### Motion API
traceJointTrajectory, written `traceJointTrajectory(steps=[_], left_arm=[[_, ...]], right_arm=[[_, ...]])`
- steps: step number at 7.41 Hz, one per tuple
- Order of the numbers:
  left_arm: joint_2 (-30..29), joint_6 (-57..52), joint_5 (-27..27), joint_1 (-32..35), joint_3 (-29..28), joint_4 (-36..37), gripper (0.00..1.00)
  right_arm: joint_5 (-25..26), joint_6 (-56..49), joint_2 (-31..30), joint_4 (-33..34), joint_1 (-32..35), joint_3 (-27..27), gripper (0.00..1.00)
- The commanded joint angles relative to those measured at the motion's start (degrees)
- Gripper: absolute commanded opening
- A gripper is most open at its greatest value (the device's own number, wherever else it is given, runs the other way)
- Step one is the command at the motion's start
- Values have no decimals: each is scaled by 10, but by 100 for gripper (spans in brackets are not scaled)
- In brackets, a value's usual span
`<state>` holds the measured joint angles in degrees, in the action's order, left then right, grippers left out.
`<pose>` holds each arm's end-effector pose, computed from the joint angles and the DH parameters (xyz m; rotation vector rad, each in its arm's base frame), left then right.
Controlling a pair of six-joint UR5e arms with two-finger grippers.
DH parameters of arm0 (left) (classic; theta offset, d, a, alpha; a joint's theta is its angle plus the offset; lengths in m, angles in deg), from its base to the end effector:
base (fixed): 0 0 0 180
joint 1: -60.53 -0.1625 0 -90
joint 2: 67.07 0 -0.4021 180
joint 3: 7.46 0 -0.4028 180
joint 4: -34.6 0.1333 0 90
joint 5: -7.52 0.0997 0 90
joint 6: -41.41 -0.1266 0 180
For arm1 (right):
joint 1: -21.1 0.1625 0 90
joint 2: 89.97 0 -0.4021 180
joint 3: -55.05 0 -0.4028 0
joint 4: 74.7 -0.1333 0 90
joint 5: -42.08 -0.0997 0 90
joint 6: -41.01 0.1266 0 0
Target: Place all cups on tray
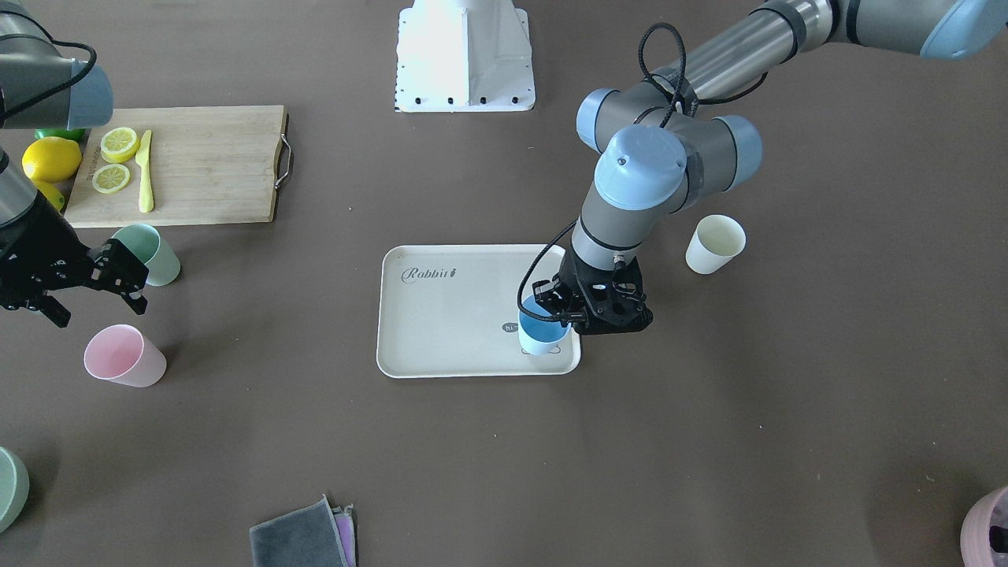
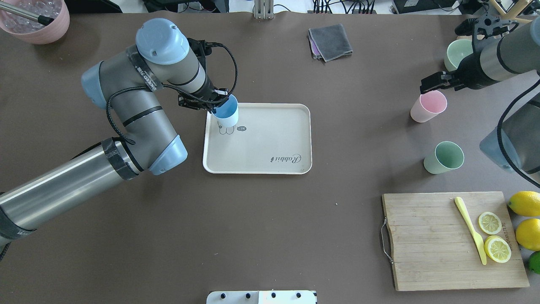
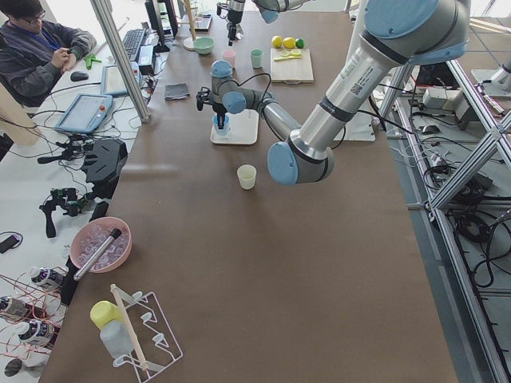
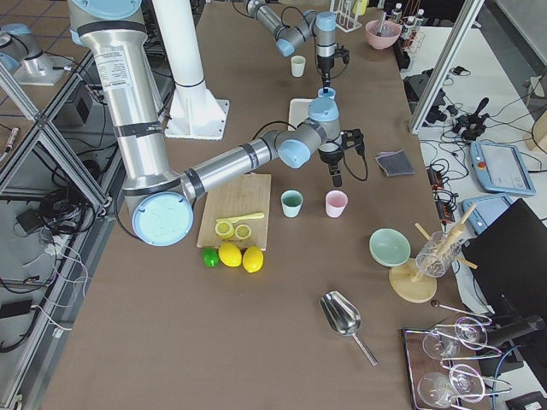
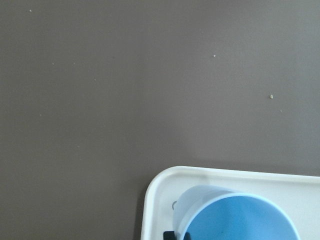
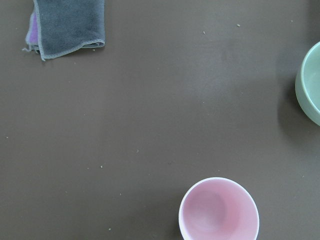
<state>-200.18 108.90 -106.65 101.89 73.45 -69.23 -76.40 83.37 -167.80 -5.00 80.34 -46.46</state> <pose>0.5175 -0.5641 0.2343 0.0981 0.9073 -0.1298 -0.2456 -0.5552 0.4046 0.3217 -0.8255 -0.0017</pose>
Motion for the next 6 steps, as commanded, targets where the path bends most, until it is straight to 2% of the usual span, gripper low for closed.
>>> traceJointTrajectory(steps=[1, 2, 4, 5, 6], left_arm=[[0, 1, 1, -8, 0, -2, 60], [1, 2, 26, -10, 2, -2, 97], [8, -2, 41, 7, 36, 7, 98], [24, -25, 1, 48, 68, 51, 98], [60, -120, -33, 97, 122, 101, 98]], right_arm=[[0, -1, -1, 0, 0, 0, 100], [0, -1, -2, 0, 0, -1, 100], [-3, 0, -3, 2, 1, -8, 100], [-6, 0, -18, 2, 1, -14, 100], [-6, 0, -49, -1, -4, -27, 100]])
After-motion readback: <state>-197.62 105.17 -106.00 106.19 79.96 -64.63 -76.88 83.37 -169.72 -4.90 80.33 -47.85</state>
